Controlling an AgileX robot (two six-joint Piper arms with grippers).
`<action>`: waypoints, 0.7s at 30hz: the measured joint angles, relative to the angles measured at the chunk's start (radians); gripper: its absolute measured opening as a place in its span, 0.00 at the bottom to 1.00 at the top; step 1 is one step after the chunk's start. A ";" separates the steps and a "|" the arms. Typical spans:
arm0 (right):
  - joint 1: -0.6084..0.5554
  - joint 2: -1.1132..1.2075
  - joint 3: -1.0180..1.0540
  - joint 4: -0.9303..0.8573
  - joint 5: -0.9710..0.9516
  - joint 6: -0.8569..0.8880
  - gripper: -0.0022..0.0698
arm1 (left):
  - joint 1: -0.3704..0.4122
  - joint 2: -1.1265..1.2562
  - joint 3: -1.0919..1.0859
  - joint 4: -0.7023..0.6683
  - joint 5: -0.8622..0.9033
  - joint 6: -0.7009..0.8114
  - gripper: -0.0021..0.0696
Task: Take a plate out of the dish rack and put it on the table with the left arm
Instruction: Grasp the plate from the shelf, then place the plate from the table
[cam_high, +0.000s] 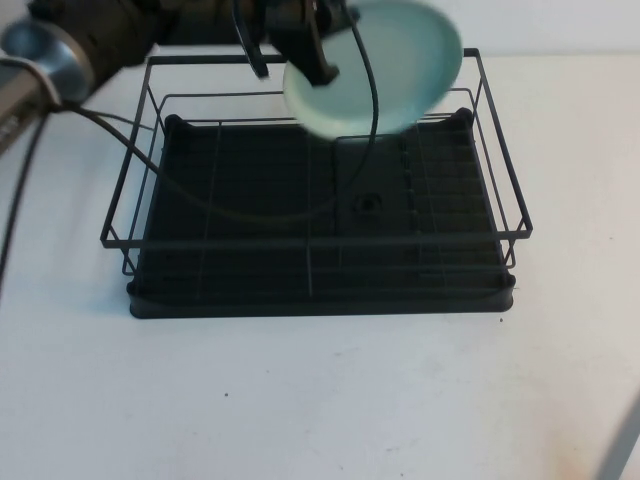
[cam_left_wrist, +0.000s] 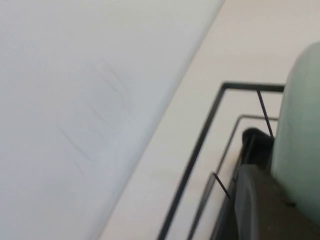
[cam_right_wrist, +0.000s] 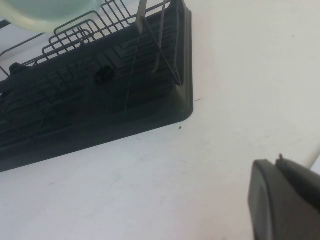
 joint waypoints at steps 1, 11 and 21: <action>0.000 0.000 0.000 0.000 0.000 0.000 0.00 | 0.000 -0.028 0.000 -0.003 -0.002 0.000 0.12; 0.000 0.000 0.000 0.000 0.000 0.000 0.00 | 0.000 -0.345 -0.007 0.178 0.237 -0.490 0.12; 0.000 0.000 0.000 0.000 0.000 0.000 0.00 | 0.151 -0.486 0.221 0.329 0.668 -0.992 0.12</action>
